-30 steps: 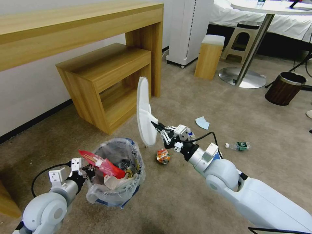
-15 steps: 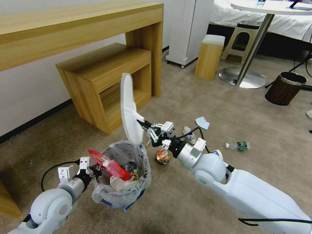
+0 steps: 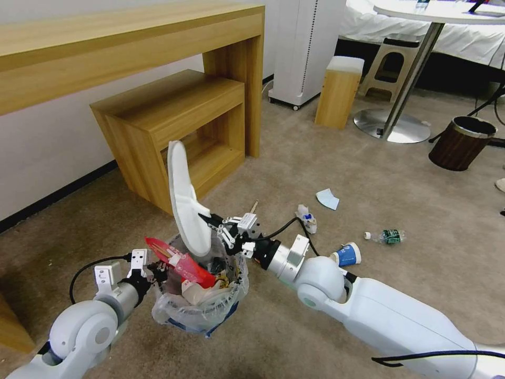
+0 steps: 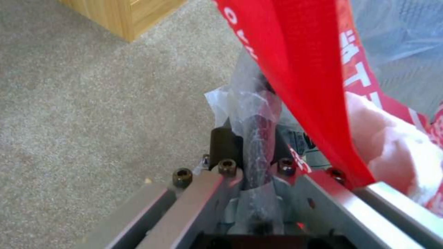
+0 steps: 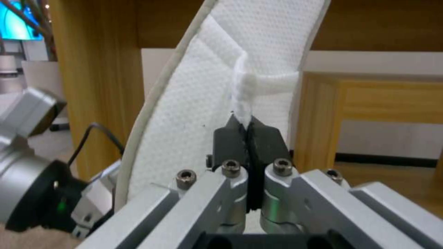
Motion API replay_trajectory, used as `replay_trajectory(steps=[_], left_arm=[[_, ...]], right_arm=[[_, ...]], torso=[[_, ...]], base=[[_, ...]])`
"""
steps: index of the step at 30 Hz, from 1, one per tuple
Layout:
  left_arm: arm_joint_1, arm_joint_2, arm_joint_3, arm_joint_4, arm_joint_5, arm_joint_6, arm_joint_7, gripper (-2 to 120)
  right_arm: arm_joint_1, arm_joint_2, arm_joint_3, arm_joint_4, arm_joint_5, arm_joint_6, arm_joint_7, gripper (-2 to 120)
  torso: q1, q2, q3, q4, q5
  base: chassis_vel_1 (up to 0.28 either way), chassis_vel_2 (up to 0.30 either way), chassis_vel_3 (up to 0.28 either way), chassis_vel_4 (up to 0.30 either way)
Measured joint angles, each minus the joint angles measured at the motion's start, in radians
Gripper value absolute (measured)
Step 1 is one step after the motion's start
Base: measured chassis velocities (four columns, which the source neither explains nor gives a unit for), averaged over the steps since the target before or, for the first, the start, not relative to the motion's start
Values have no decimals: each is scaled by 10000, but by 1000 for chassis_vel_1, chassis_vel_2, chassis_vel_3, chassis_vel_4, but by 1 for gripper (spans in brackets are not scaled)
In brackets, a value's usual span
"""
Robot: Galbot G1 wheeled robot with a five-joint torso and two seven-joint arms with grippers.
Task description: Pick up the trash bin and place the garbage on the floor into it.
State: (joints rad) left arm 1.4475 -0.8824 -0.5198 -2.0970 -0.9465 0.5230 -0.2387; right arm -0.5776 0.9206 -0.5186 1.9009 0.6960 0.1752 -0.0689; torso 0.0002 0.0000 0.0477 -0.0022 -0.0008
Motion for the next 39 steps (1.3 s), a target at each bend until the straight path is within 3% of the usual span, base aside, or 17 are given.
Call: replay_trajectory(steps=[16, 39], left_arm=[[442, 123, -460, -868, -327, 58, -192, 0], [522, 135, -662, -947, -375, 61, -193, 0]], right_arm=[[88, 349, -712, -697, -436, 389, -252, 0], [-72, 395, -759, -1468, -944, 896, -682, 0]], torso=[[0, 0, 0, 0, 0], [0, 0, 0, 0, 0]], base=[[0, 0, 0, 0], [0, 0, 0, 0]])
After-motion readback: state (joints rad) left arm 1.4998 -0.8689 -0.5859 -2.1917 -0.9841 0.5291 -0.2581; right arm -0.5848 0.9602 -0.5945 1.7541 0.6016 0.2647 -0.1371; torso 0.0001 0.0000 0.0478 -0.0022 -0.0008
